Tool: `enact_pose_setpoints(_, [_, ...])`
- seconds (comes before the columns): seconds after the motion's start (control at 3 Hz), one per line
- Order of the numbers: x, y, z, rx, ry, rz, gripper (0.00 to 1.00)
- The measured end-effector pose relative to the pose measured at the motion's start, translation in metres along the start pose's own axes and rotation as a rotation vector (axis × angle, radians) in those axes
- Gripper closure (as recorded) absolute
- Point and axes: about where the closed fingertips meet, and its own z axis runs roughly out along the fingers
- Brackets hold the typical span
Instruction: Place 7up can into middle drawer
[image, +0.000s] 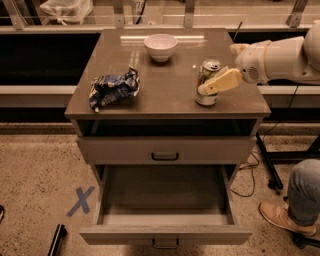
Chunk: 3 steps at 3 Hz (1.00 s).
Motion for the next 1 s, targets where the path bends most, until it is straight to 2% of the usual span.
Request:
enact_pose_setpoints(0.33, [0.0017, 0.0004, 0.0015, -0.004, -0.003, 0.008, 0.00])
enact_pose_setpoints(0.67, [0.0009, 0.0019, 0.0036, -0.008, -0.004, 0.007, 0.16])
enact_pose_setpoints(1.0, [0.0001, 0.0034, 0.0057, -0.013, -0.004, 0.006, 0.40])
